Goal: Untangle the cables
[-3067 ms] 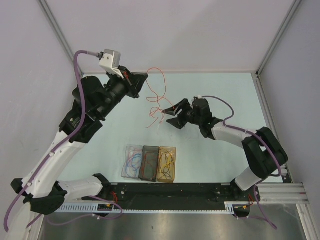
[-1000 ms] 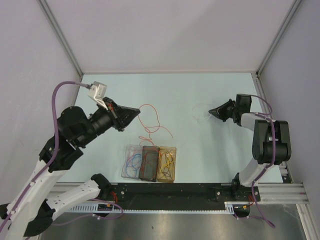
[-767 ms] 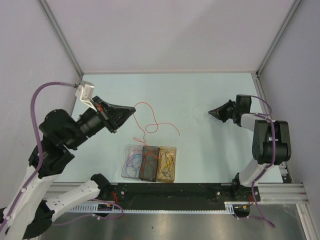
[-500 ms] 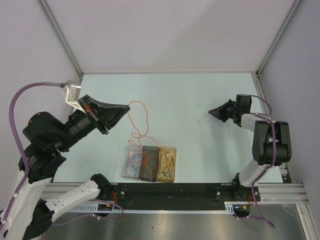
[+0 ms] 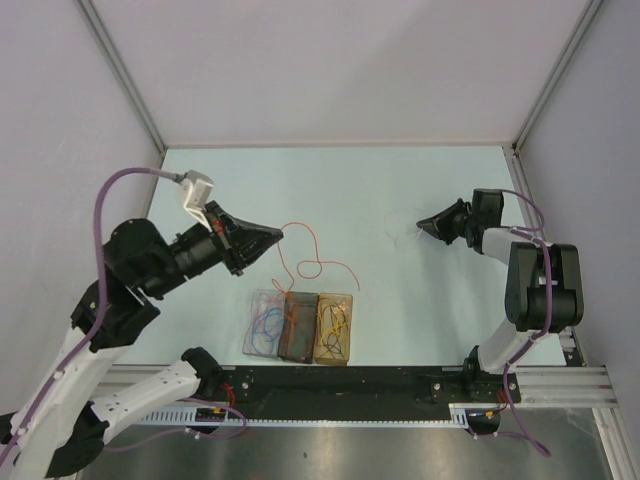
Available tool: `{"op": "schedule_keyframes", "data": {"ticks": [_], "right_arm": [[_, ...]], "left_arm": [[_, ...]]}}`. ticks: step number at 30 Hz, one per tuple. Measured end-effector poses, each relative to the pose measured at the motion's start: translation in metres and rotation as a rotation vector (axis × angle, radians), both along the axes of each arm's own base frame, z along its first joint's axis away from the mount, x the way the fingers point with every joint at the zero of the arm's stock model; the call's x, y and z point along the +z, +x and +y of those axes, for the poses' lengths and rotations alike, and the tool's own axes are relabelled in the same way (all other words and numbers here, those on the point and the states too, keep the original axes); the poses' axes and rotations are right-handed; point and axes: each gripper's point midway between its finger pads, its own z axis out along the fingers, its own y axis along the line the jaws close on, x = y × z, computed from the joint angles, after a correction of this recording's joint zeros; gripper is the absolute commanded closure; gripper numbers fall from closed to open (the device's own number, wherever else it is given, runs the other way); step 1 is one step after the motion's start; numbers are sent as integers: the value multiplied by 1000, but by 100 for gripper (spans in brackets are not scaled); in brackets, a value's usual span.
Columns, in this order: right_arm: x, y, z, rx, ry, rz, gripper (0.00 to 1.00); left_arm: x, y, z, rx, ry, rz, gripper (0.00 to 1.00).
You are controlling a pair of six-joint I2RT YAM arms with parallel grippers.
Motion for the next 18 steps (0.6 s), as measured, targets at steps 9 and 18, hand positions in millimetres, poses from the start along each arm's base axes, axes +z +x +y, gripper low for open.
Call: {"op": "schedule_keyframes", "data": {"ticks": [9,18], "right_arm": [[-1,-3,0,10,8,4,100],[-6,-11,0,16,11,17,100]], "left_arm": [[-69,9,-14,-20,74,124,100],[-90,9,-3,40,80,158,100]]}}
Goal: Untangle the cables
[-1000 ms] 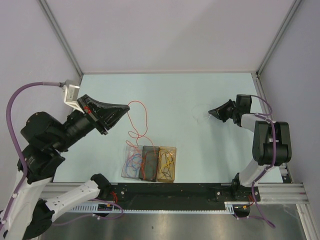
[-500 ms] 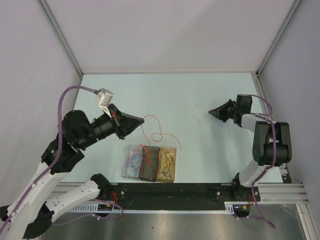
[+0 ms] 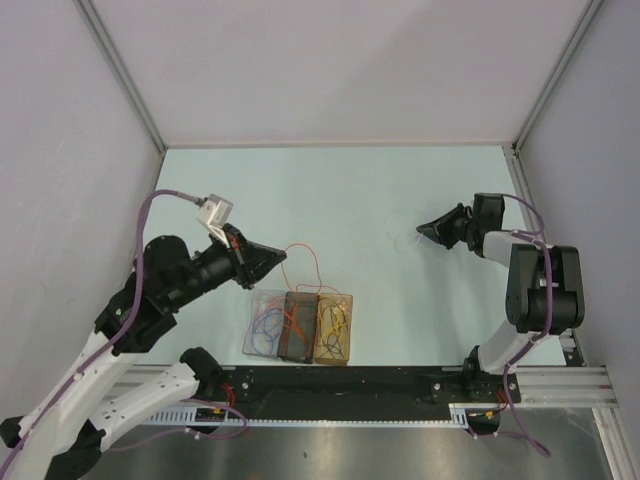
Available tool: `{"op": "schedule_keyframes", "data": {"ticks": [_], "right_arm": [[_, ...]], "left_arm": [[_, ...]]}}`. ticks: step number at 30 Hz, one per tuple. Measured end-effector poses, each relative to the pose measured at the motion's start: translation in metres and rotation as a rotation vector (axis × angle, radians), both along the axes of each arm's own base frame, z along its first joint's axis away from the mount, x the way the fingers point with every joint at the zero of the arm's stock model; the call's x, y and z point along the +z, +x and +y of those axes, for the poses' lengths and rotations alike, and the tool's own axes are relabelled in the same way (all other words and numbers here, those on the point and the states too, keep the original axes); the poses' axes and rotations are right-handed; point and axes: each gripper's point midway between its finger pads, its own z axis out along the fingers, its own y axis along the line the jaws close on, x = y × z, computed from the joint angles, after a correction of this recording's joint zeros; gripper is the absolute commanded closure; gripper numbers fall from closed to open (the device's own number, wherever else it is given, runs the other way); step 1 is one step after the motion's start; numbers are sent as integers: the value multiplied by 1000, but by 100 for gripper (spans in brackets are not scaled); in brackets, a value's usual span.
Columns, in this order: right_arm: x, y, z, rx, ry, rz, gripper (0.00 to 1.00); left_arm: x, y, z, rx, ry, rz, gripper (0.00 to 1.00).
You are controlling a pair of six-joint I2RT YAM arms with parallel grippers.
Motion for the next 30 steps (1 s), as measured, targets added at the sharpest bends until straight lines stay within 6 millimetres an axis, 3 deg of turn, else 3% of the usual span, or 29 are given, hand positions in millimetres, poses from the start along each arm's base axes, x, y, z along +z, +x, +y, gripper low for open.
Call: {"op": "schedule_keyframes", "data": {"ticks": [8,17,30], "right_arm": [[6,-2,1,8,-1,-19,100],[6,-5,2,11,-2,-17,100],[5,-10,12,37,-2,-16,100]], "left_arm": [[7,-7,27,89,-30,-46,100],[-10,-4,46,179,29,-13,100],[-28,-3,53,211,94,22,100]]}}
